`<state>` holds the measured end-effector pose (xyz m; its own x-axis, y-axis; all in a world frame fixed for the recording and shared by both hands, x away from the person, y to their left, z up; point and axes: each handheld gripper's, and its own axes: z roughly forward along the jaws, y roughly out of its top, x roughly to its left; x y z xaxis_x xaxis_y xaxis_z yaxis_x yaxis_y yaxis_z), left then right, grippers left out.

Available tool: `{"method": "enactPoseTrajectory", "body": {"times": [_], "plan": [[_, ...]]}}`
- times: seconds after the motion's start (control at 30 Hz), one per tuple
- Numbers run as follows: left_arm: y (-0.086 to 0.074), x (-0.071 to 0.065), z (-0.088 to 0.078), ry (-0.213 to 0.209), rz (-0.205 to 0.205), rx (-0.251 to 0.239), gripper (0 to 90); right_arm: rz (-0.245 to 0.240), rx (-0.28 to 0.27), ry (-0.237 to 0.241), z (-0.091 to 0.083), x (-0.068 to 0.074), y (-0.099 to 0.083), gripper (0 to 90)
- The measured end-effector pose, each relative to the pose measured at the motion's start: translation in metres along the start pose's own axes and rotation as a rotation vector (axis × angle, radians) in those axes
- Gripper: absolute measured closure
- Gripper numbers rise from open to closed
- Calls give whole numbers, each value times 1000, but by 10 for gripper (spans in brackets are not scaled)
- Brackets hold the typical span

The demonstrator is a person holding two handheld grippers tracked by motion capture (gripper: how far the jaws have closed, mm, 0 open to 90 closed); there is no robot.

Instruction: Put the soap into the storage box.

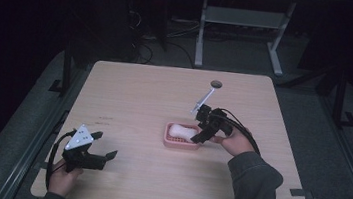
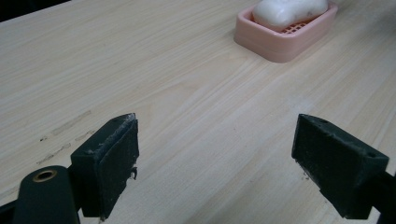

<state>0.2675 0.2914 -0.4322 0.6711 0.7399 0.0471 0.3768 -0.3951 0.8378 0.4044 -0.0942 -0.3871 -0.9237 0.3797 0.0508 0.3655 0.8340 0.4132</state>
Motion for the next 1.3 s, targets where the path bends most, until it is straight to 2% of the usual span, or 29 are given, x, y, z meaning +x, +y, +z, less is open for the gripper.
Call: {"method": "enactPoseTrajectory", "body": {"times": [0.23, 0.47, 0.53, 1.03, 1.3], "plan": [[0, 0, 1, 1, 5, -3, 145, 6, -15, -4, -4, 4, -6, 336], [0, 0, 1, -1, 5, -4, 145, 30, -11, 0, -5, 6, -19, 327], [0, 0, 0, 0, -10, -3, 145, 28, -22, -2, -7, 7, -22, 328], [0, 0, 0, 3, -4, -1, 145, 74, -49, -14, -15, 11, -51, 327], [0, -1, 0, 4, -3, -1, 145, 80, -64, -23, -22, 14, -61, 327]]}}
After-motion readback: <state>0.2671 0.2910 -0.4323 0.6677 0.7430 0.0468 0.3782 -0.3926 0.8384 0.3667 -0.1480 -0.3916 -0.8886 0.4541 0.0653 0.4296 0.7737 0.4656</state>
